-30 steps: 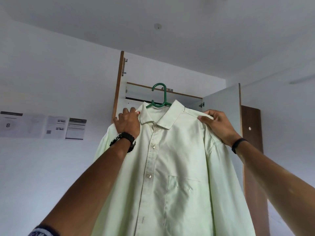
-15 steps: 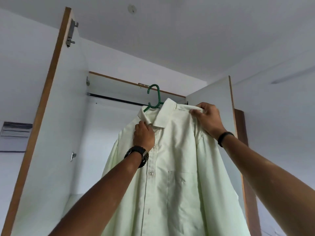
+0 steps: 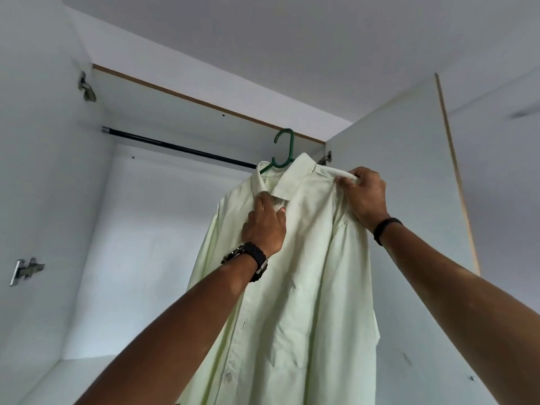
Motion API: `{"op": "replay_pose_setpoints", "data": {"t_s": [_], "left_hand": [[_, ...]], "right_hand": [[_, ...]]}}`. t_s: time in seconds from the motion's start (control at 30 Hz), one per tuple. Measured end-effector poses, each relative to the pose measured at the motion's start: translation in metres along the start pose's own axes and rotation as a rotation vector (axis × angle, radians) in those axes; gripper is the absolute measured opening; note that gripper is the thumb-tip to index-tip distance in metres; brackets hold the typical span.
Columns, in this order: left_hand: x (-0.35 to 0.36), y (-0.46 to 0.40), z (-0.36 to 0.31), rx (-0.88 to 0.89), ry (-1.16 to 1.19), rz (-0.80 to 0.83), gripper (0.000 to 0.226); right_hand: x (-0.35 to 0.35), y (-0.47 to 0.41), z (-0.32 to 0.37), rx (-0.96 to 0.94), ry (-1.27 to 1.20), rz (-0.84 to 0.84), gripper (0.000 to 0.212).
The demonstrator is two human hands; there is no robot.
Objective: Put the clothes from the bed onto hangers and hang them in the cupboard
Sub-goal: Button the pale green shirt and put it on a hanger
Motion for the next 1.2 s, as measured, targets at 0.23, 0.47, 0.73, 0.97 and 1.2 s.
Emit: {"op": "replay_pose_setpoints", "data": {"t_s": [0.23, 0.47, 0.73, 0.97, 1.2], "left_hand": [[0.091, -0.126, 0.062, -0.072, -0.066, 0.021, 0.033], [0.153, -0.206, 0.127, -0.099, 0.071, -0.068, 0.028], [0.297, -0.307, 0.198, 0.061, 0.196, 0.207, 0.055], [0.335, -0.390, 0.260, 0.131, 0.149, 0.278, 0.055], [0.379, -0.470, 0.314, 0.077, 0.127, 0.265, 0.059]], "right_hand": [[0.080, -0.084, -0.114, -0.055, -0.008, 0.073, 0.012], [0.159, -0.136, -0.210, -0.053, -0.004, 0.067, 0.012], [0.244, -0.214, -0.294, -0.054, 0.061, -0.076, 0.010], [0.325, -0.294, -0.358, 0.029, -0.008, -0.193, 0.009], [0.377, -0.349, -0.409, 0.066, -0.031, -0.270, 0.024]]}}
Point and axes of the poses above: each hand's wrist, its own y-axis away from the middle knuckle, its own x-axis out of the palm, z = x × y, the point moved 10 cm from there along -y, towards the middle knuckle, and after that the axes turned 9 degrees about z, right-handed, at the moved point
